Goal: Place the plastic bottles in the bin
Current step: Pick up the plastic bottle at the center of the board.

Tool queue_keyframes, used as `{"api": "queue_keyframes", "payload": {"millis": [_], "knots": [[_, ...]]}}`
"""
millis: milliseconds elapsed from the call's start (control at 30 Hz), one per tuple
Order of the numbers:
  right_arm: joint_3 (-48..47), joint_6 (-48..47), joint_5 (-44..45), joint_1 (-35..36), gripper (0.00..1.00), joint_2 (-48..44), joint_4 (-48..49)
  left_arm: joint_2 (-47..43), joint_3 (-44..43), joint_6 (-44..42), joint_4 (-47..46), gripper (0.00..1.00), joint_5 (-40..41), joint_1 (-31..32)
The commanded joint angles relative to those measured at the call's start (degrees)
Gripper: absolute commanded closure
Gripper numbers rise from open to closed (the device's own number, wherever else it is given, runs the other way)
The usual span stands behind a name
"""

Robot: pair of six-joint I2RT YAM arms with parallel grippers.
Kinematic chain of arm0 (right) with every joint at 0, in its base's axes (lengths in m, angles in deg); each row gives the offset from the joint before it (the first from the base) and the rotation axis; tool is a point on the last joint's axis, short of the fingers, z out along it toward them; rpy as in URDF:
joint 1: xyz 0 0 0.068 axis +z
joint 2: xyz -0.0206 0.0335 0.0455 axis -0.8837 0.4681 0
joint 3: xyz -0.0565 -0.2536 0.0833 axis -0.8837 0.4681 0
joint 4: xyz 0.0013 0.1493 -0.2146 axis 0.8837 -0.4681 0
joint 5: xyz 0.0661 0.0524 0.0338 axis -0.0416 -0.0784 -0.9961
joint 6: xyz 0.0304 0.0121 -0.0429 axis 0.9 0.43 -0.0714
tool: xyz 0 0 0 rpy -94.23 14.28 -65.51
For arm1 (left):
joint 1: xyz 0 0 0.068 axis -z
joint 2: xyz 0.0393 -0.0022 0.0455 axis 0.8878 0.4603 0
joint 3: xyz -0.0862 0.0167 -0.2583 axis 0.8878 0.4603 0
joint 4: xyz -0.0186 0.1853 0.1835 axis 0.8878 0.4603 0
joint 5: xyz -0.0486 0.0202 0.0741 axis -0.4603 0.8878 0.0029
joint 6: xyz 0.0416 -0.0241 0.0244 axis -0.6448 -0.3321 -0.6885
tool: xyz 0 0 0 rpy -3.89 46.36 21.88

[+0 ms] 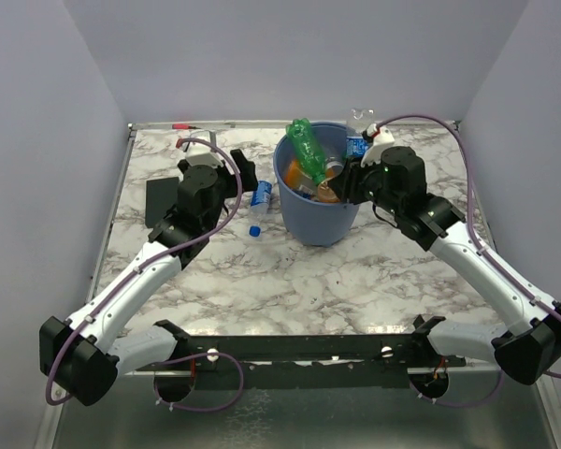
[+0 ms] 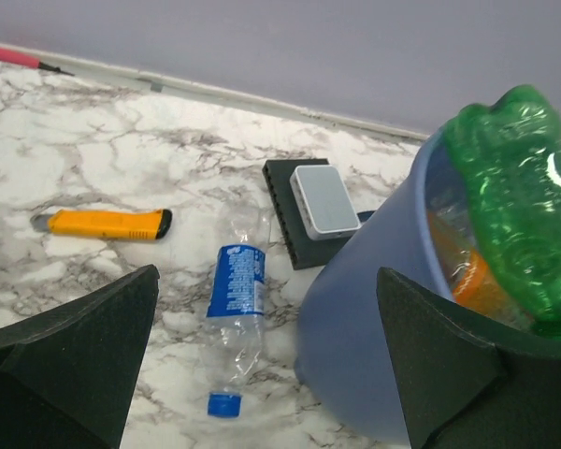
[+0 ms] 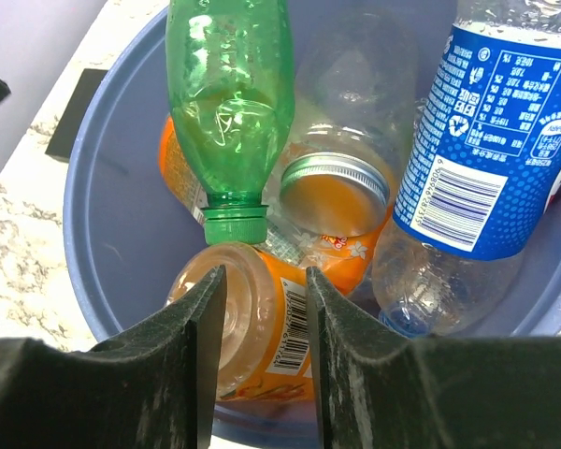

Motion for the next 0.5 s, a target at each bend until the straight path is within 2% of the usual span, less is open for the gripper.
{"api": "queue_keyframes", "payload": {"millis": [0, 100, 167, 267, 467], "knots": [[3.46, -1.31, -0.8, -0.07, 0.62, 2.57, -5.14, -2.22, 2.98, 1.22, 2.72, 0.01, 1.65, -0.59], [2.72, -0.96, 0.19, -0.08, 0.59, 2.66, -5.87, -2.38, 4.3, 1.79, 2.7, 0.01, 0.92, -0.68], [1.38, -0.72, 0.64, -0.01, 0.48, 1.14, -5.17, -2.07, 5.17, 2.52, 2.88, 0.01, 0.35, -0.68], [-3.54, -0.66, 1.72, -0.08, 0.37, -0.24, -4.87, -1.06, 6.36, 3.66, 3.34, 0.01, -0.73, -0.68], [-15.99, -0.93, 0.43, -0.03, 0.31, 0.69, -8.23, 2.93, 7.21, 3.71, 3.44, 0.01, -2.88, -0.63]]}}
